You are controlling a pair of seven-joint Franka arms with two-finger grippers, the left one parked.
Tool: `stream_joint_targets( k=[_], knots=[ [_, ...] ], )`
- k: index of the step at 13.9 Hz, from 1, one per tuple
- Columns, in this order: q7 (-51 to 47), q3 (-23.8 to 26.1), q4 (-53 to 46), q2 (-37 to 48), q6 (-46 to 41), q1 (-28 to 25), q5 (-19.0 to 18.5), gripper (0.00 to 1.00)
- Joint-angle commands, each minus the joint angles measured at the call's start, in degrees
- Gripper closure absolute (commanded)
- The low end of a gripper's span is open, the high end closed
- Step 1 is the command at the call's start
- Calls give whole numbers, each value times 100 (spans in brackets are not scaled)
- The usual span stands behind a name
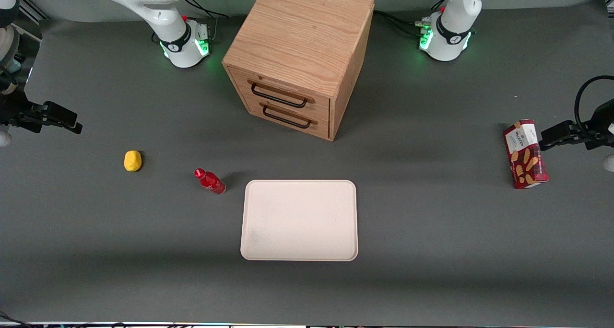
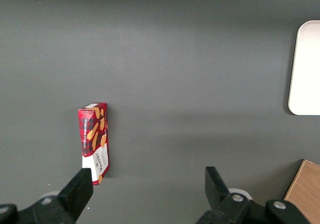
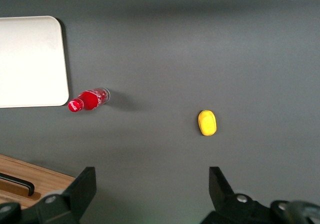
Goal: Place coke bottle on tray
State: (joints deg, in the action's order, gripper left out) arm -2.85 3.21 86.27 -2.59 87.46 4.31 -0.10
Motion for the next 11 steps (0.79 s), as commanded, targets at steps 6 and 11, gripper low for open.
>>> stream_joint_targets(
  k=[6,11],
  knots=[
    [136,13,-67,-5,-107,70,106,0],
    [74,40,-93,-13,-107,52,89,0]
  ],
)
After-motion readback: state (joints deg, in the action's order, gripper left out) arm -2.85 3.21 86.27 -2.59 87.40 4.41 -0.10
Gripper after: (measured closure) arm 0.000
